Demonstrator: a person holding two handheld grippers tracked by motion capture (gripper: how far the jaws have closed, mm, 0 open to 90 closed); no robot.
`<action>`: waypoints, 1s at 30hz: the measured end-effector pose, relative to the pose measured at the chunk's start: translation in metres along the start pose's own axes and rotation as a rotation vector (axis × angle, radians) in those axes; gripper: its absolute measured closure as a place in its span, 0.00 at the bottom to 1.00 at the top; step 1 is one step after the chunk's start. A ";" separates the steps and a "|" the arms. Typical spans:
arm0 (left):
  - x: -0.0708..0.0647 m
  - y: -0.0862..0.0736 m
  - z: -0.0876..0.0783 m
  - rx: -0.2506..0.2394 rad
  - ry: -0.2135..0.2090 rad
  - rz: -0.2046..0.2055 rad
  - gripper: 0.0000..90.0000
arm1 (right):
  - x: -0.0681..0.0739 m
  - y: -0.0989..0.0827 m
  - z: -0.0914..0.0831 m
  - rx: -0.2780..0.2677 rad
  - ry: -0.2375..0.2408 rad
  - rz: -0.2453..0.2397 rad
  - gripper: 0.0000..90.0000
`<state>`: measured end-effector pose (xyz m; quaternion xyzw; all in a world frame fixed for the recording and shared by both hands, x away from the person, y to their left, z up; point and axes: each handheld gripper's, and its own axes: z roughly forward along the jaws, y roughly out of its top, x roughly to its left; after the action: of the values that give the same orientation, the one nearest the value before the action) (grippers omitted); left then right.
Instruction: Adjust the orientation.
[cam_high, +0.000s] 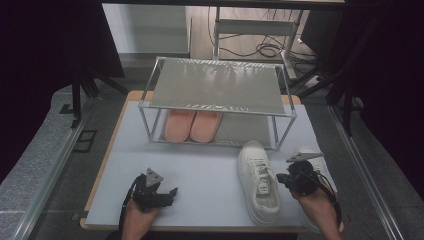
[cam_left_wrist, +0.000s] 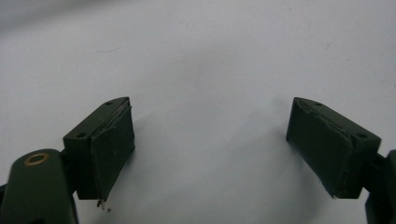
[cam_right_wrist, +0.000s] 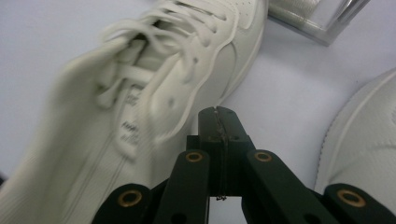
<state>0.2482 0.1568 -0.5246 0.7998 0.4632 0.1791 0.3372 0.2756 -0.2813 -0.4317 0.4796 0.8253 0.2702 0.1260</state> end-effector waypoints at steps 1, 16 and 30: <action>0.000 0.000 0.000 0.004 0.000 0.005 0.17 | -0.001 0.003 0.007 0.015 -0.014 0.007 1.00; 0.000 0.000 0.000 0.004 0.000 0.005 0.17 | -0.006 0.011 0.033 0.059 0.041 0.039 1.00; 0.000 0.000 0.000 0.003 0.000 0.005 0.17 | 0.019 0.032 0.054 0.045 0.120 -0.034 1.00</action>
<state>0.2481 0.1571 -0.5244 0.8014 0.4616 0.1790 0.3357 0.3148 -0.2351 -0.4566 0.4513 0.8452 0.2778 0.0698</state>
